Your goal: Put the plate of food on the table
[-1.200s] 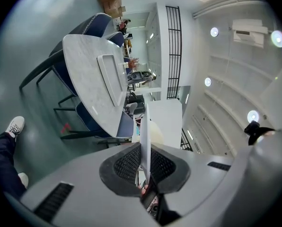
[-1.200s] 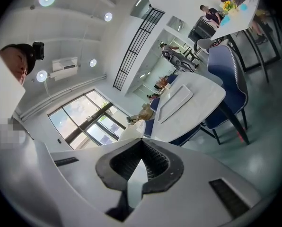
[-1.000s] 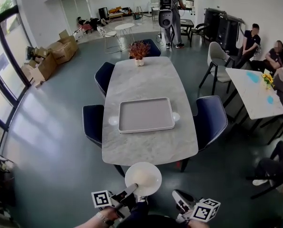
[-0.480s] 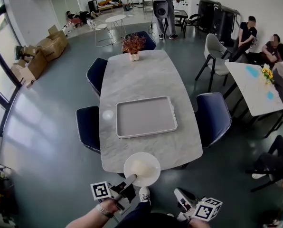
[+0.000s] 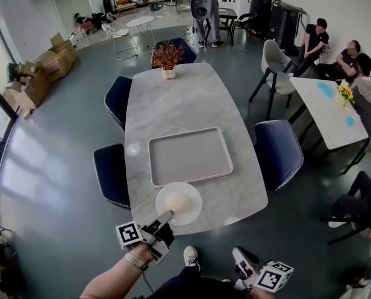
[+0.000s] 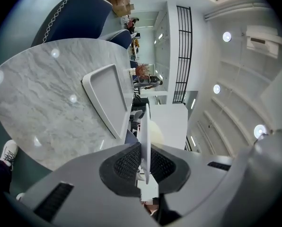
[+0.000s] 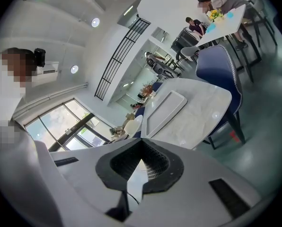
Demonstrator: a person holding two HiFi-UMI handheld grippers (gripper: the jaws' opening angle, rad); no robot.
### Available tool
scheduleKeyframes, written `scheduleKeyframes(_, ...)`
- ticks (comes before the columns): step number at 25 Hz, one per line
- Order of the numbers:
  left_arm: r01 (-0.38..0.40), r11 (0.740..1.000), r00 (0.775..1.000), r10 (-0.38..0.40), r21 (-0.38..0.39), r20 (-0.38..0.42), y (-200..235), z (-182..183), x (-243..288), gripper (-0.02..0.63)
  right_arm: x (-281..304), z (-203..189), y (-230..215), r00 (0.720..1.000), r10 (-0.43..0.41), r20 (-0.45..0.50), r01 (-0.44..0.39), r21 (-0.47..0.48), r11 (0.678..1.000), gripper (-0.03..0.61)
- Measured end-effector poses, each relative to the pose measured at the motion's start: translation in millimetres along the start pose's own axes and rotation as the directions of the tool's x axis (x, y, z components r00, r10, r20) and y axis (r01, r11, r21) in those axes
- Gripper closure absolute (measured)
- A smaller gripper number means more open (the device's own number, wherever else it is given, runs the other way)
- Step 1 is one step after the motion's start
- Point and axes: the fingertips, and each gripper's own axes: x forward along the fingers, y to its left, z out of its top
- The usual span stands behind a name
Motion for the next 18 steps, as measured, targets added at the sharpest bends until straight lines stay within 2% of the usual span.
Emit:
scheduleKeyframes(14,-0.042,0.998,0.997,0.045,-0.035,0.070,41.6,78.1,68.0,0.588,-4.0,-0.6,-10.2,0.994,-0.085,0.076,0.081,0.045,0.996,0.569)
scheduleKeyframes(18,-0.089,0.995,0.992,0.093,-0.051,0.087,58.4,95.4,83.7,0.588,-4.0,-0.5,-13.1,0.991,-0.097,0.091,0.092,0.063,0.994,0.569)
